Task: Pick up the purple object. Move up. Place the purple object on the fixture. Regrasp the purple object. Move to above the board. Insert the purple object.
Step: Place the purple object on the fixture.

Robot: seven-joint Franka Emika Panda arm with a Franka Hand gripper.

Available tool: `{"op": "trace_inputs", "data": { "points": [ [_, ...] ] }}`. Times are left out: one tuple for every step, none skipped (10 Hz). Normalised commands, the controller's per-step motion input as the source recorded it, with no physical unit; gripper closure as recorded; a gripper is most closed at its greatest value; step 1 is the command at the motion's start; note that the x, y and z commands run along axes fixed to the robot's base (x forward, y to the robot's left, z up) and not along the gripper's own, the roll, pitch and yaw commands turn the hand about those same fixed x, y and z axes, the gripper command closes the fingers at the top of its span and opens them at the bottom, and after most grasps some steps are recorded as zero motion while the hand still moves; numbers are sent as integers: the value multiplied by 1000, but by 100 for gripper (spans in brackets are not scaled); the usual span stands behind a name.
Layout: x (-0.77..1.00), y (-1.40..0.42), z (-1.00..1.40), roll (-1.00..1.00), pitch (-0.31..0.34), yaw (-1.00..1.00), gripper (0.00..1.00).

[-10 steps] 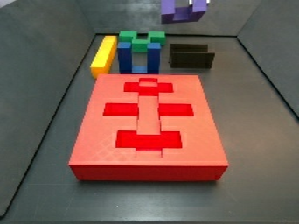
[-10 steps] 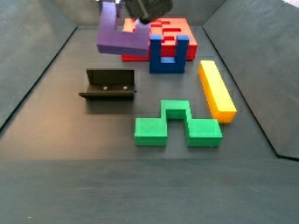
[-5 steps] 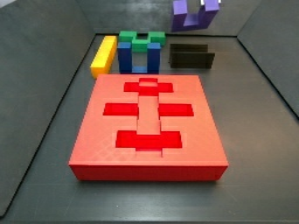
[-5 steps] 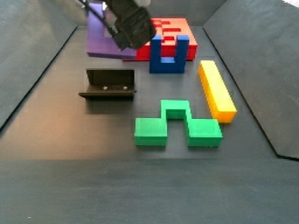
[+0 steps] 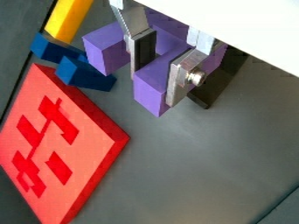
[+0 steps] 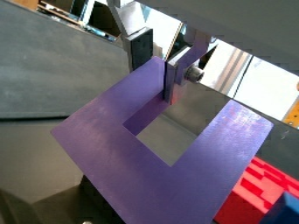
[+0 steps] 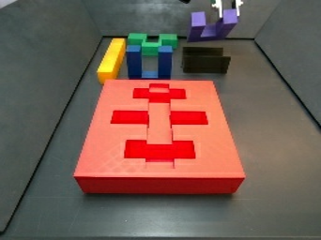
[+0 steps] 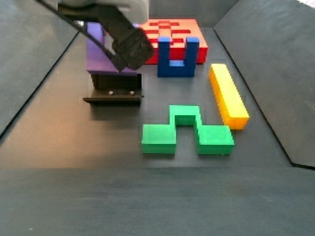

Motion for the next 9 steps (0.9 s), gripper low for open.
{"op": "trace_inputs", "data": {
  "points": [
    [557, 57, -271, 0, 180, 0, 100],
    [380, 54, -226, 0, 123, 0, 100],
    [377, 23, -183, 0, 137, 0, 100],
    [366, 40, -206, 0, 94, 0, 100],
    [263, 74, -277, -29, 11, 0, 100],
    [166, 169, -314, 0, 23, 31, 100],
    [43, 177, -320, 0, 0, 0, 100],
    [0, 183, -249, -151, 0, 0, 100],
    [-49, 131, -143, -226, -37, 0, 100]
  ]
}}
